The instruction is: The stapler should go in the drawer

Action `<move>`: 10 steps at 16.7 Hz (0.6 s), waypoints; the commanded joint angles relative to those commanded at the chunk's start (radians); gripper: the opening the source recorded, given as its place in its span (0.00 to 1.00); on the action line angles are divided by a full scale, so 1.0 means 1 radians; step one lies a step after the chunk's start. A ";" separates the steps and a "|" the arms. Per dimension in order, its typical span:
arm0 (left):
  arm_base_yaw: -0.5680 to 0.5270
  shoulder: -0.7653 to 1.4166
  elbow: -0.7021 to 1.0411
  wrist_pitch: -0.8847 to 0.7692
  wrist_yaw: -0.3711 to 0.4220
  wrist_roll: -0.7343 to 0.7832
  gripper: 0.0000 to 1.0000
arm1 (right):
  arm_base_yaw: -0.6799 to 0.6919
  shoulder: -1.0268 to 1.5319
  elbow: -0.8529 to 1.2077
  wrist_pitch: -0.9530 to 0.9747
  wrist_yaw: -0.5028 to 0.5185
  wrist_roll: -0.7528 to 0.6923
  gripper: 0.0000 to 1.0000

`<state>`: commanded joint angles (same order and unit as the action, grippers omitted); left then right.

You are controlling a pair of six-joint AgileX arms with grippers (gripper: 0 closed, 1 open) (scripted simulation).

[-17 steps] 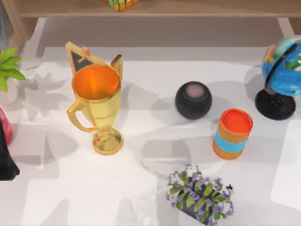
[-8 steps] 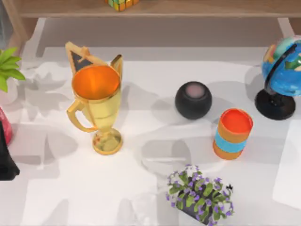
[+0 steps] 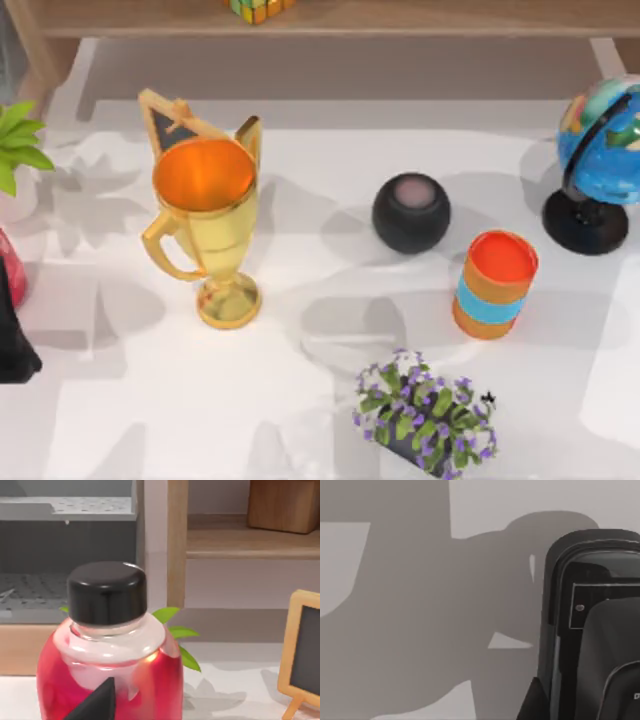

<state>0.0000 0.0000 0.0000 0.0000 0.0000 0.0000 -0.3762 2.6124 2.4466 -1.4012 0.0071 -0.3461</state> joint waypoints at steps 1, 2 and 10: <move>0.000 0.000 0.000 0.000 0.000 0.000 1.00 | 0.000 0.000 0.000 0.000 0.000 0.000 0.00; 0.000 0.000 0.000 0.000 0.000 0.000 1.00 | 0.000 0.000 0.000 0.000 0.000 0.000 0.08; 0.000 0.000 0.000 0.000 0.000 0.000 1.00 | 0.000 0.000 0.000 0.000 0.000 0.000 0.68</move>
<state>0.0000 0.0000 0.0000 0.0000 0.0000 0.0000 -0.3762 2.6124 2.4466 -1.4012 0.0071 -0.3461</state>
